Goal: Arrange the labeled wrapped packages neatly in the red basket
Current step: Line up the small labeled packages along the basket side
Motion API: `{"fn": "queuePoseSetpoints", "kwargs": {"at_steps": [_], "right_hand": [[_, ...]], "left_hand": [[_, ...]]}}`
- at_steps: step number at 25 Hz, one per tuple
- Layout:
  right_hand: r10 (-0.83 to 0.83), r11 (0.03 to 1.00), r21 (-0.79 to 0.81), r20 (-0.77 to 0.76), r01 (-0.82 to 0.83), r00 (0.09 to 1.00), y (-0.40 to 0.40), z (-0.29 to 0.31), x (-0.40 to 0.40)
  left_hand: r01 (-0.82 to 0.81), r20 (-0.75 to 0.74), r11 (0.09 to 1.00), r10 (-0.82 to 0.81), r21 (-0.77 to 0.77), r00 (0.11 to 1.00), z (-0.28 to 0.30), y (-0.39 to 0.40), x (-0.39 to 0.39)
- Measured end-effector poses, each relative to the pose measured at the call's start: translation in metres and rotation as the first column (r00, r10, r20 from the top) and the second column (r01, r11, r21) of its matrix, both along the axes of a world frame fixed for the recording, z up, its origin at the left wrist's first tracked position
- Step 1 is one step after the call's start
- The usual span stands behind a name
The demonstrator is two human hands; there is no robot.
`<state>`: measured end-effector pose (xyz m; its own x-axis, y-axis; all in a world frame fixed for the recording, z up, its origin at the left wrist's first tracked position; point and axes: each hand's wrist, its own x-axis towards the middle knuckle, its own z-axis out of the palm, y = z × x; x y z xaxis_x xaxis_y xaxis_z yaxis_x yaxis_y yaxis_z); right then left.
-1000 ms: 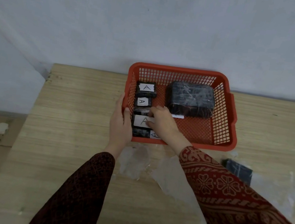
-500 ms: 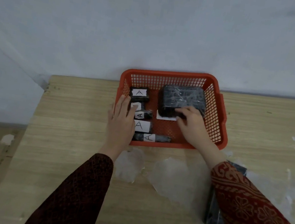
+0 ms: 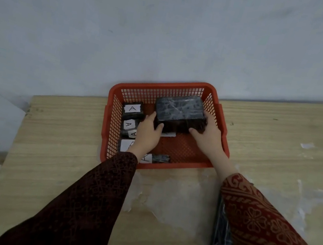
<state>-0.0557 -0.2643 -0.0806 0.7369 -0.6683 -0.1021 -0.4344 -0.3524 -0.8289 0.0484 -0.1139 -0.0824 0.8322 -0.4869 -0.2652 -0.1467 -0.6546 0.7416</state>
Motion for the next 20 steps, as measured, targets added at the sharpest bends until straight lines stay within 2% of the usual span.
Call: {"fn": "queuePoseSetpoints", "kwargs": {"at_steps": [2, 5, 10, 14, 17, 20], "right_hand": [[0.043, 0.984, -0.177, 0.074, -0.030, 0.996, 0.001, 0.007, -0.004], [0.127, 0.953, -0.290, 0.122, -0.086, 0.984, -0.002, 0.016, -0.005], [0.140, 0.967, -0.230, 0.126, -0.108, 0.982, -0.023, 0.028, 0.010], [0.100, 0.971, -0.225, 0.089, -0.078, 0.991, -0.028, 0.026, 0.022], [0.059, 0.983, -0.176, 0.062, -0.047, 0.996, -0.024, 0.019, 0.026], [0.030, 0.989, -0.146, 0.085, -0.018, 0.996, -0.016, 0.012, 0.025]], "left_hand": [[-0.209, 0.008, 0.963, 0.213, -0.168, 0.977, 0.005, 0.001, 0.000], [-0.324, -0.069, 0.919, 0.317, -0.223, 0.946, 0.017, -0.001, 0.008], [-0.342, -0.069, 0.897, 0.337, -0.278, 0.939, 0.028, 0.001, 0.025], [-0.281, -0.192, 0.906, 0.229, -0.316, 0.954, 0.021, -0.002, 0.022], [-0.207, -0.186, 0.942, 0.160, -0.265, 0.969, 0.006, 0.001, 0.020], [-0.260, -0.171, 0.921, 0.217, -0.289, 0.961, -0.005, 0.002, 0.025]]}}
